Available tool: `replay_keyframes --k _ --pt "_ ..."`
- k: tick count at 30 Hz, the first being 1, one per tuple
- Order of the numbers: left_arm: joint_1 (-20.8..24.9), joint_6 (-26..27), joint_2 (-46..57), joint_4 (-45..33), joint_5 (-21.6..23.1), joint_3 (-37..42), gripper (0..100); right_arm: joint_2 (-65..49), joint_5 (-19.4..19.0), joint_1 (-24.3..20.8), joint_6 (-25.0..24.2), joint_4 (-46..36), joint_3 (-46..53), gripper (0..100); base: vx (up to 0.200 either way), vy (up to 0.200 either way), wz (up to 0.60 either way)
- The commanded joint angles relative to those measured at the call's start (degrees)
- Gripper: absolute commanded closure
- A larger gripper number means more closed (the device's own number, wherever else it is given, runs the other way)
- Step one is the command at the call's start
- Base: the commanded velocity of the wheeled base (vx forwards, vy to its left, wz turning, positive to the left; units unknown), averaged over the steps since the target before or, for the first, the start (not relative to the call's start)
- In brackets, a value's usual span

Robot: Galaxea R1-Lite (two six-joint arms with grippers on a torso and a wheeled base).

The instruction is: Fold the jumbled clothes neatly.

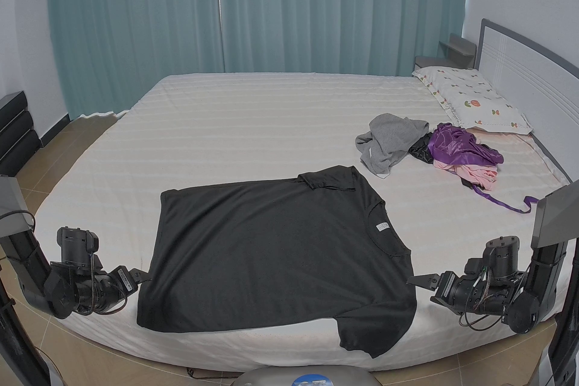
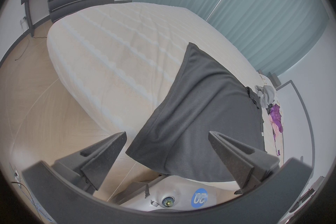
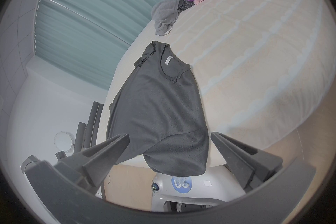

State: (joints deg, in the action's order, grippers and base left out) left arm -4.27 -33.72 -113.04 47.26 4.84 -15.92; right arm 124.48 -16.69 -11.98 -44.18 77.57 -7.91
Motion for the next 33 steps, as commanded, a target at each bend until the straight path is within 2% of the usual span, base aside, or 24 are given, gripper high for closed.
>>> replay_keyframes --k 1,10,14,20,31,33 --pt "-0.04 -0.03 0.19 0.02 -0.01 -0.08 0 -0.03 -0.01 -0.06 -0.03 0.04 0.0 0 0.0 0.2 0.0" --pt "0.14 0.06 -0.16 0.02 -0.01 -0.08 0 0.06 -0.01 -0.06 -0.21 0.04 -0.09 0 0.0 0.2 0.0" --pt "0.49 -0.12 -0.25 0.11 -0.01 -0.08 0 0.15 -0.01 -0.06 -0.21 0.04 -0.35 0 0.0 0.0 0.0" --pt "2.86 -4.6 -0.34 0.02 -0.01 -0.6 0 0.24 -0.01 -0.32 -0.21 0.04 -0.7 0 0.0 0.0 0.0" --pt "3.39 -6.89 -0.51 0.02 0.08 -1.39 0 0.24 -0.01 -0.41 -0.21 0.04 -0.44 0 0.0 0.0 0.0" --pt "3.65 -6.97 -0.51 0.02 0.08 -1.39 0 0.24 -0.01 -0.5 -0.03 0.04 -0.35 0 0.0 -0.2 0.0"
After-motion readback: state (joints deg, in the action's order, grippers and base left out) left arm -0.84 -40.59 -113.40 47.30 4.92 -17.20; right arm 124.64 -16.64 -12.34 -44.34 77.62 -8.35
